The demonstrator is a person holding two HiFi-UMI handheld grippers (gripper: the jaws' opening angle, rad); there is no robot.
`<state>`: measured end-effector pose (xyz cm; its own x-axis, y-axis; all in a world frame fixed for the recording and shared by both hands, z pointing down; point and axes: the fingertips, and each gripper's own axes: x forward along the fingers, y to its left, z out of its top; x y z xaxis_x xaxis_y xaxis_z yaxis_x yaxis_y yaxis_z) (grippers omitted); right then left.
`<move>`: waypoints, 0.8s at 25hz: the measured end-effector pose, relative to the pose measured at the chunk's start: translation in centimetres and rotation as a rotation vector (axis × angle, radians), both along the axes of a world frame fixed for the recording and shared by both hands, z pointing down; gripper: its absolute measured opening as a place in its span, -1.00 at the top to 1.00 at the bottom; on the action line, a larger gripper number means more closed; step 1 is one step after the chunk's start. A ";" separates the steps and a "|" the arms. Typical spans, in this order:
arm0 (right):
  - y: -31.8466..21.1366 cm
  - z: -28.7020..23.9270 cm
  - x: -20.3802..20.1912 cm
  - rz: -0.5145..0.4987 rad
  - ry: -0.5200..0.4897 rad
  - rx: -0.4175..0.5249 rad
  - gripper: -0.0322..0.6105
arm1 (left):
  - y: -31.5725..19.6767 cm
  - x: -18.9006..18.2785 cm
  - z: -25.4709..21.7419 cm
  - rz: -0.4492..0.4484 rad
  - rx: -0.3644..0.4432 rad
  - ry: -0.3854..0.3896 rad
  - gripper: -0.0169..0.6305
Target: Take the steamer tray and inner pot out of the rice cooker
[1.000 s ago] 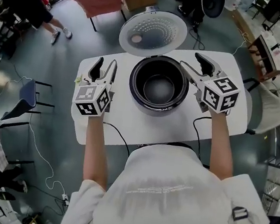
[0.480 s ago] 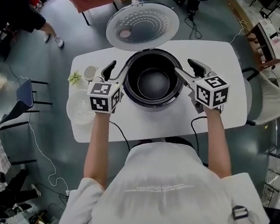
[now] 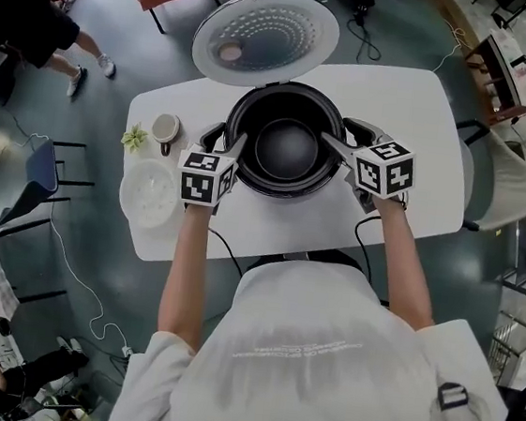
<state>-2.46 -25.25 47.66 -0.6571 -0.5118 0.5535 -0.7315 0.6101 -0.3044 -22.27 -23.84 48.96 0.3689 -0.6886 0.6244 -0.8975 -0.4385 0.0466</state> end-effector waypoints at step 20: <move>-0.1 3.1 -0.4 0.012 0.124 0.011 0.34 | 0.3 0.2 1.3 0.007 -0.012 -0.022 0.34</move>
